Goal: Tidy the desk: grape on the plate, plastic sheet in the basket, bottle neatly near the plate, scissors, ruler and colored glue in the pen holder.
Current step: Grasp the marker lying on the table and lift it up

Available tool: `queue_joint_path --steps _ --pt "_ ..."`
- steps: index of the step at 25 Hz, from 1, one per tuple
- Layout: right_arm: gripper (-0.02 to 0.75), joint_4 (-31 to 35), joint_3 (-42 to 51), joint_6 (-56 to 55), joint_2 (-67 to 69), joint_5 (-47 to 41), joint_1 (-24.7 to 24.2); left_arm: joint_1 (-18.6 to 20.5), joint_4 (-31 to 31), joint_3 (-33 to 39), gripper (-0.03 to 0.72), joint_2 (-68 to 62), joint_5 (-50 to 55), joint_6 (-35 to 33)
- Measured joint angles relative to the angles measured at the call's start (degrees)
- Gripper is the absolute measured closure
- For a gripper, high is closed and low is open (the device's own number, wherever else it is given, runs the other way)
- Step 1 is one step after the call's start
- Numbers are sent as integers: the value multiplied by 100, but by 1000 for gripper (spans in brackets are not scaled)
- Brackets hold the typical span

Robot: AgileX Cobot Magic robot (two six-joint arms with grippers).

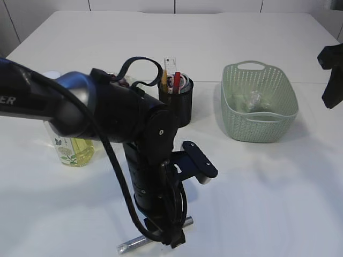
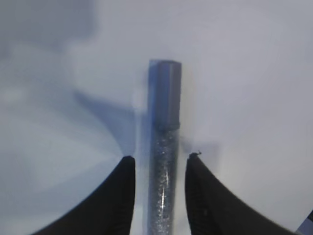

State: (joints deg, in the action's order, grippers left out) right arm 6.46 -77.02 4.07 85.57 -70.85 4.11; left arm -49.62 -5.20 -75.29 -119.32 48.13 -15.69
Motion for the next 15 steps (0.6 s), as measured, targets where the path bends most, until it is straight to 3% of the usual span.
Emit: queue_joint_path --steps 15 --pt "433 0 0 0 0 0 0 23 -123 0 435 -1 33 0"
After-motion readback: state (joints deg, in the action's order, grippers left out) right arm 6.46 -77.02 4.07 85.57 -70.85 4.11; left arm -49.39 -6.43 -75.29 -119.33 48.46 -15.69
